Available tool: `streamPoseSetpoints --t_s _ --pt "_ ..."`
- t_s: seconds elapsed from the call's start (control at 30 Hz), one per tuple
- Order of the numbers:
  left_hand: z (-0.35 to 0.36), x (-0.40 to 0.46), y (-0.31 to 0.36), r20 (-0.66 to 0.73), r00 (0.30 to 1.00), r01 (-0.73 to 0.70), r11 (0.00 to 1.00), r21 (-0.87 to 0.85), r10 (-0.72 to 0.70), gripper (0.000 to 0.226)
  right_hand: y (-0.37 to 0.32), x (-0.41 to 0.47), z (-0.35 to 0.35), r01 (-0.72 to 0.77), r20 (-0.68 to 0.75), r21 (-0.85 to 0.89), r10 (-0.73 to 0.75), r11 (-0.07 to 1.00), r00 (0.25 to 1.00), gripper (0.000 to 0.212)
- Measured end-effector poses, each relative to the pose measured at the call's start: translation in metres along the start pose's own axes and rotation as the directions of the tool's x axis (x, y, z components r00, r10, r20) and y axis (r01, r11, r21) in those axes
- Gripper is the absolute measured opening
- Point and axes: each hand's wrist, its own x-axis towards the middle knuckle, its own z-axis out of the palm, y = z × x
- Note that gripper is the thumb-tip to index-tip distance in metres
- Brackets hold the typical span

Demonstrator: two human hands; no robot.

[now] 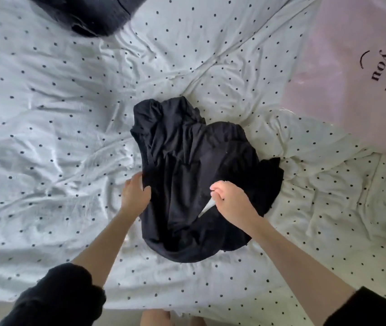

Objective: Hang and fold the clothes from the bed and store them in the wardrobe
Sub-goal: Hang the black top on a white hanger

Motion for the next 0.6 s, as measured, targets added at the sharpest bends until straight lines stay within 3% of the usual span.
streamPoseSetpoints --t_s 0.17,0.3,0.43,0.53,0.6 --pt "-0.003 0.016 -0.018 0.129 0.98 0.177 0.966 -0.189 -0.154 0.047 -0.037 0.018 0.031 -0.034 0.091 0.138 0.021 0.99 0.996 0.024" --pt "0.0 -0.001 -0.025 0.239 0.956 0.196 0.976 -0.099 -0.168 0.03 -0.05 0.014 0.032 -0.068 0.176 0.124 0.046 0.99 0.983 0.024" --pt "-0.02 -0.021 -0.016 0.2 0.98 0.013 1.0 -0.006 -0.011 0.019 -0.069 0.005 0.016 -0.061 0.186 0.102 0.041 0.993 0.982 0.025" --pt "-0.052 -0.038 -0.001 0.066 0.986 -0.157 0.984 0.087 0.152 0.02 -0.085 -0.003 -0.002 0.005 0.156 0.036 -0.011 0.999 0.988 0.027" --pt "-0.079 -0.059 0.01 -0.019 0.949 -0.307 0.934 0.182 0.316 0.023 -0.102 -0.011 -0.017 0.103 0.14 -0.016 -0.1 0.995 0.985 0.03"
